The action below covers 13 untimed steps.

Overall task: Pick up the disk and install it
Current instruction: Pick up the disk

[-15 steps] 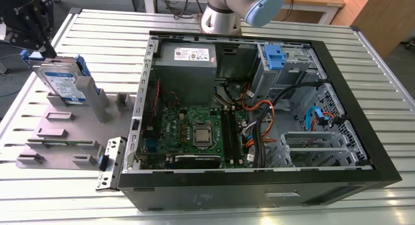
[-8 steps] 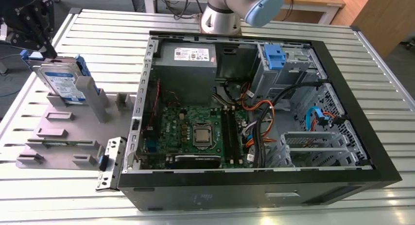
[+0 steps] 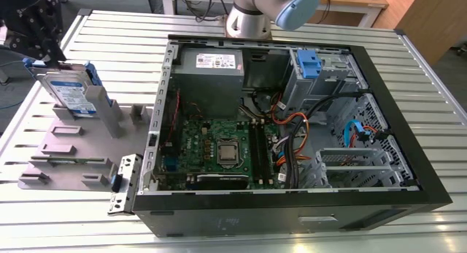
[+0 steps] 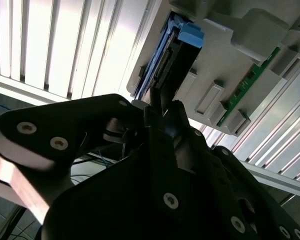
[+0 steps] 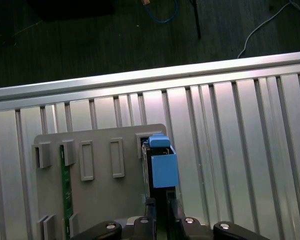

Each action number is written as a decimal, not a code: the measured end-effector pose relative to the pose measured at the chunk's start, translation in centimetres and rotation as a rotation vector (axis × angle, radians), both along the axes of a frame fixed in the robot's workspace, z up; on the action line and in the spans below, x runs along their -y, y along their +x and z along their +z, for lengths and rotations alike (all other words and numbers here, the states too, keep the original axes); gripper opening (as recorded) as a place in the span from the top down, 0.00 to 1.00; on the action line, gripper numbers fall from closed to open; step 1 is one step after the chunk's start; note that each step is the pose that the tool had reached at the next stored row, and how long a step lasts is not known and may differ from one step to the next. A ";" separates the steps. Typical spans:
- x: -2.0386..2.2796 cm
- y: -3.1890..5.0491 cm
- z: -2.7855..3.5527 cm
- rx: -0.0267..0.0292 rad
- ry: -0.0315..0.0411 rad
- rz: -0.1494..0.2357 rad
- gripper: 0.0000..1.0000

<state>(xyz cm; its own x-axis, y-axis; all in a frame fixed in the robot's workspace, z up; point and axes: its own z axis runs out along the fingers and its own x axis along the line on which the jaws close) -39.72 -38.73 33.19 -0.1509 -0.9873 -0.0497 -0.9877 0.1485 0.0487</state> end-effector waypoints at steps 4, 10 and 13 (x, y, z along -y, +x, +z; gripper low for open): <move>0.00 0.00 0.00 0.0000 0.0000 0.000 0.59; 0.00 0.00 -0.01 0.0000 0.0000 0.000 0.41; 0.00 -0.02 -0.17 0.0007 0.0002 0.006 0.41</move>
